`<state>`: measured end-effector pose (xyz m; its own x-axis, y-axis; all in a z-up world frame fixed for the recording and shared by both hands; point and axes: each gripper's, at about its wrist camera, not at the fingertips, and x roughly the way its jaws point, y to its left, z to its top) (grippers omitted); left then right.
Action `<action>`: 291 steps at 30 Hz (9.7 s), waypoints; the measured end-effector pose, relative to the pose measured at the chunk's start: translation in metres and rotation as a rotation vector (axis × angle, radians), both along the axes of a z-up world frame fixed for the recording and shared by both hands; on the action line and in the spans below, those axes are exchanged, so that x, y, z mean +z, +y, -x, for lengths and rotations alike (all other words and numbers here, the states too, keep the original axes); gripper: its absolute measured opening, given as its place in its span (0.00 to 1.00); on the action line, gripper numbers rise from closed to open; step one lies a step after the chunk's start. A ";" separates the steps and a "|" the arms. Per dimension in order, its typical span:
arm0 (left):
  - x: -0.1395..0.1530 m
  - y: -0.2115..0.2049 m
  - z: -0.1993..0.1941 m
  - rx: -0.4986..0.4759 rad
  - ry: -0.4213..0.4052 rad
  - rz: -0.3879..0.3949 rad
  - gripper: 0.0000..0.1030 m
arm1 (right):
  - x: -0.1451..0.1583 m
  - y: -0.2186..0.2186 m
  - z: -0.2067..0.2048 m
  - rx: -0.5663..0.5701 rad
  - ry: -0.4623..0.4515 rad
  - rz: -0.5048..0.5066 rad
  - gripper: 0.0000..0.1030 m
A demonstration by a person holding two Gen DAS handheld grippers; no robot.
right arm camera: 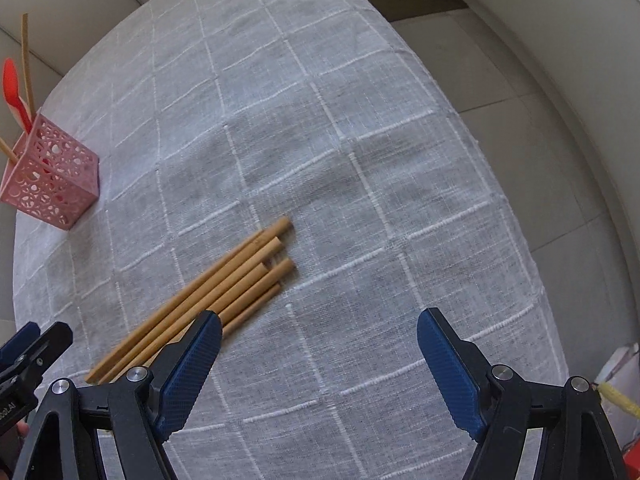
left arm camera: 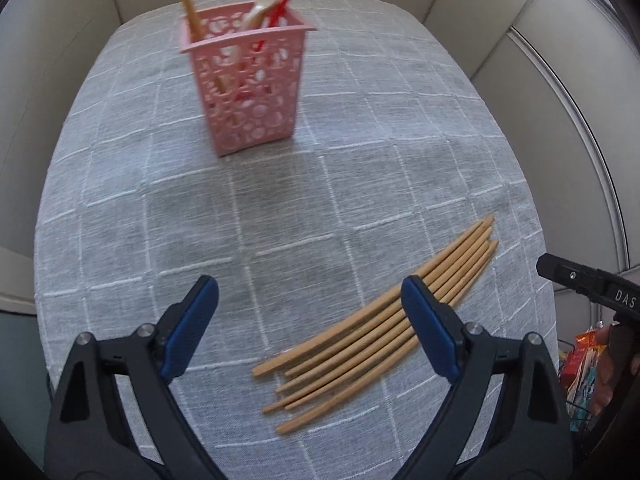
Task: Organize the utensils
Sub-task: 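Move the left gripper to the chopstick bundle and close on it, then grasp one wooden chopstick with the left gripper while the right gripper grasps another, then carry both chopsticks over the pink holder and open both grippers to drop them, then return to the chopstick pile and grasp one chopstick with each gripper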
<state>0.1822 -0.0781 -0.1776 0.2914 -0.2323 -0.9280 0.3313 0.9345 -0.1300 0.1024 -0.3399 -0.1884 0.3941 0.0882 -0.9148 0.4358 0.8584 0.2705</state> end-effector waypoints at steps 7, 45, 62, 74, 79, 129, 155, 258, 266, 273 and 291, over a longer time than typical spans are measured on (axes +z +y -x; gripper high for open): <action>-0.022 -0.060 -0.003 -0.213 0.030 -0.023 0.43 | -0.001 -0.014 -0.001 -0.009 -0.012 -0.041 0.82; -0.019 -0.069 -0.034 -0.052 0.175 0.085 0.20 | -0.018 -0.042 -0.004 -0.042 0.031 -0.058 0.82; -0.036 -0.121 -0.052 -0.159 0.056 -0.074 0.15 | -0.021 -0.042 -0.007 -0.046 0.041 -0.051 0.82; -0.034 -0.134 -0.050 -0.225 0.091 -0.074 0.15 | -0.021 -0.041 -0.007 -0.044 0.040 -0.052 0.82; -0.035 -0.132 -0.026 -0.267 0.076 -0.102 0.15 | -0.021 -0.040 -0.007 -0.043 0.040 -0.054 0.82; 0.001 -0.003 -0.028 0.010 0.069 0.063 0.06 | -0.028 0.086 -0.109 0.042 0.037 0.117 0.14; 0.106 0.061 0.022 0.073 -0.316 0.203 0.06 | 0.107 0.109 -0.022 0.169 -0.477 0.039 0.08; 0.008 -0.019 0.029 -0.037 -0.002 -0.086 0.82 | 0.012 0.009 0.015 0.021 -0.024 0.057 0.82; -0.004 -0.055 0.026 -0.130 0.027 -0.114 0.82 | 0.004 -0.012 0.014 0.004 0.013 0.063 0.82; -0.011 -0.082 0.013 -0.148 0.040 -0.065 0.81 | 0.001 -0.023 0.014 -0.004 0.021 0.055 0.82; -0.039 -0.145 -0.015 -0.205 0.066 0.072 0.17 | 0.002 -0.036 0.005 -0.023 0.008 0.031 0.82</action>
<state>0.1973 -0.2231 -0.2164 0.1705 -0.3470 -0.9222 0.5015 0.8362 -0.2219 0.0973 -0.3761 -0.1868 0.3879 0.0509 -0.9203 0.4578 0.8560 0.2403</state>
